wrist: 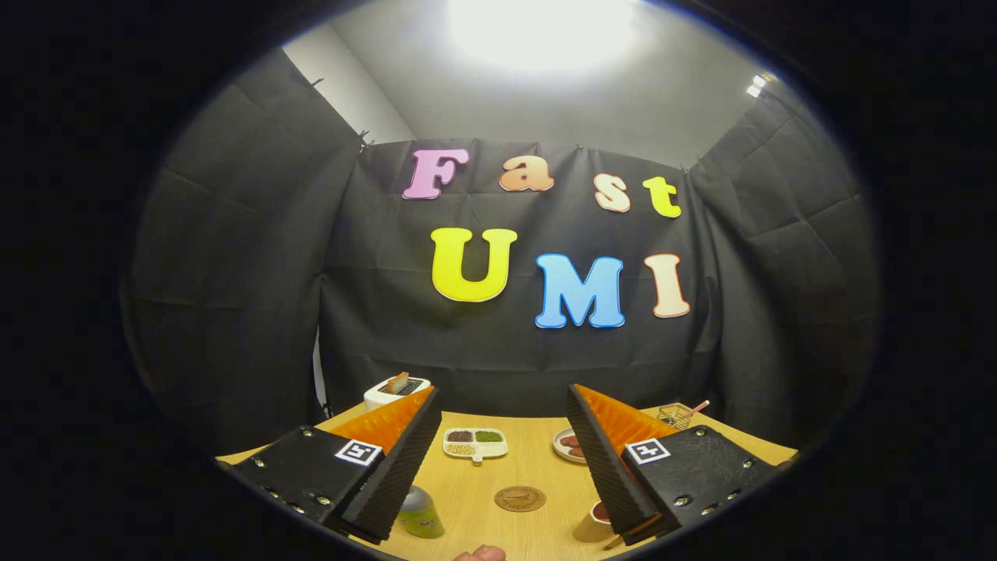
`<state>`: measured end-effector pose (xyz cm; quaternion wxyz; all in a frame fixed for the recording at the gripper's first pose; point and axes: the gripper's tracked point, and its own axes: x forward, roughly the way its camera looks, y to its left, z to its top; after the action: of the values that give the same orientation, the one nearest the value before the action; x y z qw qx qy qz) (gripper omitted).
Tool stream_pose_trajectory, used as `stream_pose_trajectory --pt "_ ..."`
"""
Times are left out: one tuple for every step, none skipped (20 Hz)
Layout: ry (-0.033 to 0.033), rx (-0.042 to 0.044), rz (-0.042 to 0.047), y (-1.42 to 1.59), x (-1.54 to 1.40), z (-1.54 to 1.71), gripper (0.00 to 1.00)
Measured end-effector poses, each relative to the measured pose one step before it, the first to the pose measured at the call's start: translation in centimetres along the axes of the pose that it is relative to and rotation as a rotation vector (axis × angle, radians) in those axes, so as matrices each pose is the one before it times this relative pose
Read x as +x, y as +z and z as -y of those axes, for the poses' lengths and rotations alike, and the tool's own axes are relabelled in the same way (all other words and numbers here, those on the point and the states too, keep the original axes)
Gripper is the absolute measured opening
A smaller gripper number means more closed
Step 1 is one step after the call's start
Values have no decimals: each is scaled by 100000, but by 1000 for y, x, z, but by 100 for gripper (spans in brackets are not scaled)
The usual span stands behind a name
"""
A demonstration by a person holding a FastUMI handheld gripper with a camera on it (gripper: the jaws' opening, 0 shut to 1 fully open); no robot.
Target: Take the bottle from table, then pour the juice into the cup, finally place the bottle on the coaster
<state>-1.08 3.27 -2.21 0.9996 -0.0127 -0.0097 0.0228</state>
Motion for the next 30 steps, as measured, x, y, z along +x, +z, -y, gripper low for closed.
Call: stream_pose_trajectory --pt "616 286 -107 -450 84 -493 98" --pt "712 353 -381 -460 43 -598 98" --pt "1021 480 -488 -509 -26 -722 98" --pt "802 245 -637 -408 90 -665 98" --pt "667 -103 -746 -585 210 -606 98" --pt "676 -336 -703 -445 144 -613 98" --pt "867 -158 -750 -597 111 -686 98" --pt "789 99 -803 -573 77 -692 98" --pt "514 308 -887 -672 110 -544 98" --pt "586 675 -850 -566 183 -525 98" --pt "367 647 -608 -620 153 -569 98" --pt "460 505 -500 -456 260 -489 98" --pt "298 257 -648 -549 177 -494 98" --pt "229 303 -1019 -630 214 -376 98" --pt "-117 71 -1115 -829 103 -295 98" --pt "-33 136 -1203 -730 204 -259 98" --pt "-204 444 -1109 -748 325 -154 98" --pt "-176 756 -1057 -674 289 -98 98" --pt "-190 754 -947 -736 336 -216 98" --pt "-315 459 -1122 -685 289 -98 98" --pt "-479 -144 -1081 -807 246 -76 98" --pt "-337 -378 -1369 -683 287 -92 98" --pt "-196 -175 -1358 -850 313 -115 98" --pt "-206 -35 -1628 -774 299 -132 98" --pt "-479 -78 -1635 -734 261 -24 98" --pt "-260 123 -1298 -799 137 -66 98" --pt "-321 433 -1131 -639 207 -111 98" --pt "-411 424 -885 -533 164 -42 98" --pt "-363 451 -1121 -550 243 -140 98" --pt "-400 340 -1183 -620 169 21 98"
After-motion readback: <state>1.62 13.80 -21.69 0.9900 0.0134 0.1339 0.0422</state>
